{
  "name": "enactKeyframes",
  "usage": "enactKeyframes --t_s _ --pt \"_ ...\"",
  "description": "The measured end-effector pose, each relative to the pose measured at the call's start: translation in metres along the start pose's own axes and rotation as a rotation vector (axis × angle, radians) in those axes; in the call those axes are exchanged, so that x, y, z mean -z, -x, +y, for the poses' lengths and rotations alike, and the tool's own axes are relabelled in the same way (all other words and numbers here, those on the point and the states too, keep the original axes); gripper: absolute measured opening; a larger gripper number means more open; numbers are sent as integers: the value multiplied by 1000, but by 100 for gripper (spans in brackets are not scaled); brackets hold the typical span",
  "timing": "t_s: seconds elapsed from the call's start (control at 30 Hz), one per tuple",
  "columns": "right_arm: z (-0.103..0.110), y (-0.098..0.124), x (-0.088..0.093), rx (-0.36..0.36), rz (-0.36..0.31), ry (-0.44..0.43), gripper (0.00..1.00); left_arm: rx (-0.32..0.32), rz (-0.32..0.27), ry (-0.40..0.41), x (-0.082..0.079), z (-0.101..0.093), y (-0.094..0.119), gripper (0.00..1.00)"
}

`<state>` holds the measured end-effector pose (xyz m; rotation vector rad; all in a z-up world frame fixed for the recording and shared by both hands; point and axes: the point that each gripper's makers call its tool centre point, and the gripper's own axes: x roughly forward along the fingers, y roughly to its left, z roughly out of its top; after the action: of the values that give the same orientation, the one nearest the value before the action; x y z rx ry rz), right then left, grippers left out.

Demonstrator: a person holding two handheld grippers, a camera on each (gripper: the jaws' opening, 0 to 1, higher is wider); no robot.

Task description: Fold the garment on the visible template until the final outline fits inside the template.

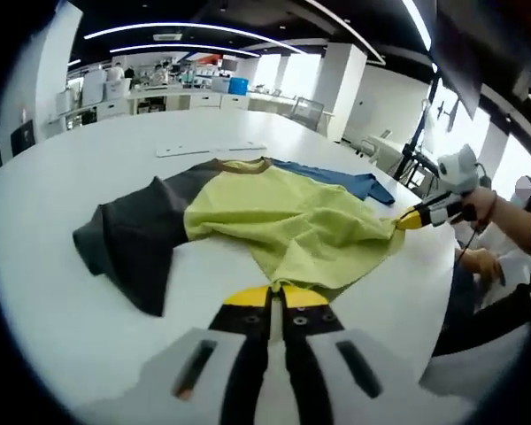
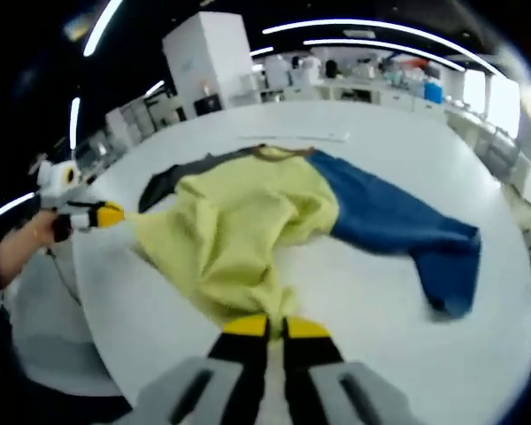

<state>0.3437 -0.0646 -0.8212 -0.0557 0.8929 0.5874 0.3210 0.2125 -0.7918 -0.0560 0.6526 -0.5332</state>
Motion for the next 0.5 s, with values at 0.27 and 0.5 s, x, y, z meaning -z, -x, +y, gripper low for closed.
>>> enactKeyframes --t_s 0.27,0.5 --pt "3 2 16 14 34 -21 1 -3 40 -10 21 -4 15 1" --pt "5 0 26 29 53 -12 1 -28 80 -14 39 -4 20 1"
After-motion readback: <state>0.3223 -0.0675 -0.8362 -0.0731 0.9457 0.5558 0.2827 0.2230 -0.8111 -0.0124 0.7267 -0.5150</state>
